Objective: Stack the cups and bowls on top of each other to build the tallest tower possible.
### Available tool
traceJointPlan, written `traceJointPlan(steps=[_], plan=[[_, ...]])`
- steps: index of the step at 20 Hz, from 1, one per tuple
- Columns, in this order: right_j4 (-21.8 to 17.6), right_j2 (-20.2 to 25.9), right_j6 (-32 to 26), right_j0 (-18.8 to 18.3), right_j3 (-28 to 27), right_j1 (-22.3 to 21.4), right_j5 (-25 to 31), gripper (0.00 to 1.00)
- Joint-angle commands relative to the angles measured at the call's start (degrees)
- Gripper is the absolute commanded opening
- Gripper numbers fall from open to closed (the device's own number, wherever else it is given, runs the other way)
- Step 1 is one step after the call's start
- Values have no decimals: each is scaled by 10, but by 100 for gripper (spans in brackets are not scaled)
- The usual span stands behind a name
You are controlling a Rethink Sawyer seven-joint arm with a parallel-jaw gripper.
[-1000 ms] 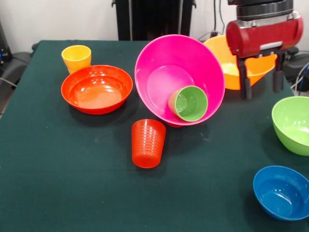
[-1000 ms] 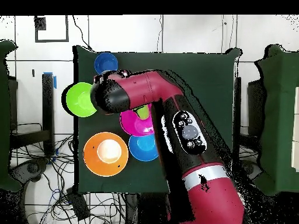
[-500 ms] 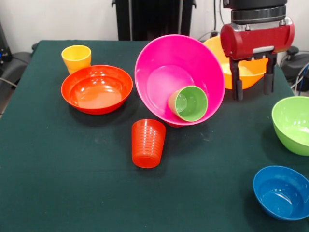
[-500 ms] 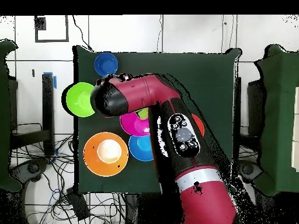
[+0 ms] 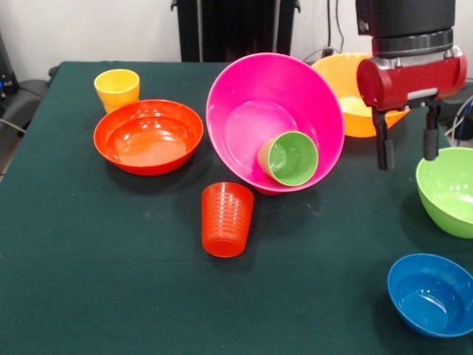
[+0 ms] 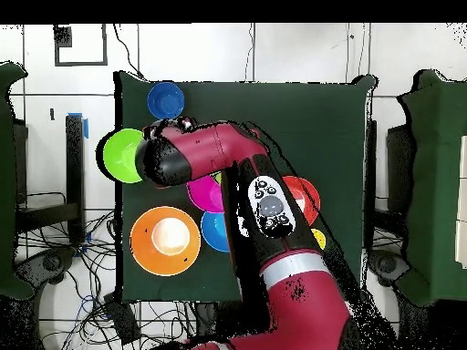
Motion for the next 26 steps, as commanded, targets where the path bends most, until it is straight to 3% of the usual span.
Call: traceJointPlan(steps=[1,15,26], plan=[[5,-32,95,14,15,37,-40,100],[8,-66,92,35,-2,82,-99,100],[42,-76,102,62,23,67,-91,100]])
